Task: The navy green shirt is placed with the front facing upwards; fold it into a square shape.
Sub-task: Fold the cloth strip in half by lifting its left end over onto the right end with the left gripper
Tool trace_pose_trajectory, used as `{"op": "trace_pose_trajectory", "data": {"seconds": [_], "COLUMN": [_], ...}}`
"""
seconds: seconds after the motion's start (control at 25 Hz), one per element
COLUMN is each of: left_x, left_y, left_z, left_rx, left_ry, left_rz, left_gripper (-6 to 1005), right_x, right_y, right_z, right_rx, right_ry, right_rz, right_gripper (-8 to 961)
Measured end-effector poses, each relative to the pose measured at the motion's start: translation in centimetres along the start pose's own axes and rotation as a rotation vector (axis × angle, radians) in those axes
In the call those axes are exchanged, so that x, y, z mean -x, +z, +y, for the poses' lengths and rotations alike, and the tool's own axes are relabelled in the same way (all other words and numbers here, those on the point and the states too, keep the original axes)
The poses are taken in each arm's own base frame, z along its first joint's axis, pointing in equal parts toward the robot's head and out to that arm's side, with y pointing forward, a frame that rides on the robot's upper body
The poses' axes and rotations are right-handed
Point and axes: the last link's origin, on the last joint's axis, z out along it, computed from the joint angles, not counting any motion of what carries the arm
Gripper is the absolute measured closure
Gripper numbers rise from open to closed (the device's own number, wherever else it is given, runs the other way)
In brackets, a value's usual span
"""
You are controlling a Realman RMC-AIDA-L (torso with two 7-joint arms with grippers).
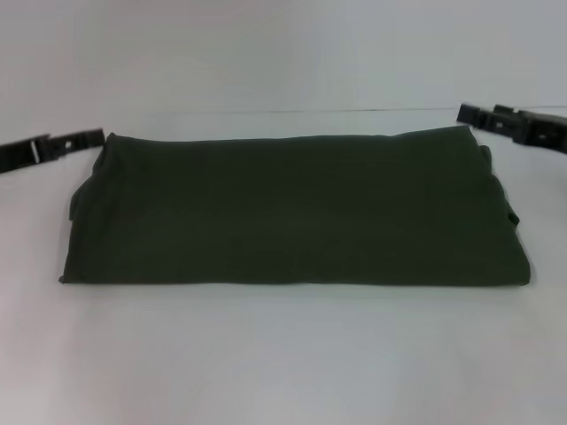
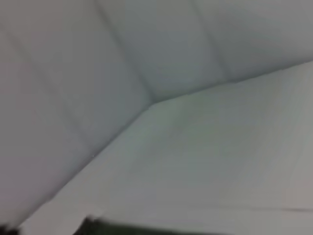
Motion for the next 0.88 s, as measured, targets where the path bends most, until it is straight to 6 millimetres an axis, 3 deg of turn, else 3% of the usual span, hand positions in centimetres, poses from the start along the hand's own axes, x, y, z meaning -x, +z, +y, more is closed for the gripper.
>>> {"op": "trace_pose_trajectory", "data": {"seconds": [0.16, 0.28, 0.48, 0.88], "left_x": [1.2, 2.3, 3.4, 1.5], "left_y": [-1.7, -2.5, -2.7, -2.9], "left_z": [-0.3, -0.8, -1.3, -0.8], "left_rx": [0.026, -0.001, -0.064, -0.149], "left_ry": [-0.036, -0.078, -0.186, -0.266], "left_rz": [-0.127, -0.225, -0.317, -0.491], "left_gripper": [47, 48, 49, 51], "right_x": [-1.1, -2.4, -3.9, -5.2], "right_y": [-1.7, -2.6, -2.7, -1.0], "right_z": [2.3, 4.0, 4.7, 5.8], "right_rx": [0.213, 0.356, 0.407, 0.448], "right_ry": [-0.136, -0.221, -0.272, -0.341], "right_rz": [0.126, 0.215, 0.254, 0.348], "right_gripper": [18, 7, 7, 7]}}
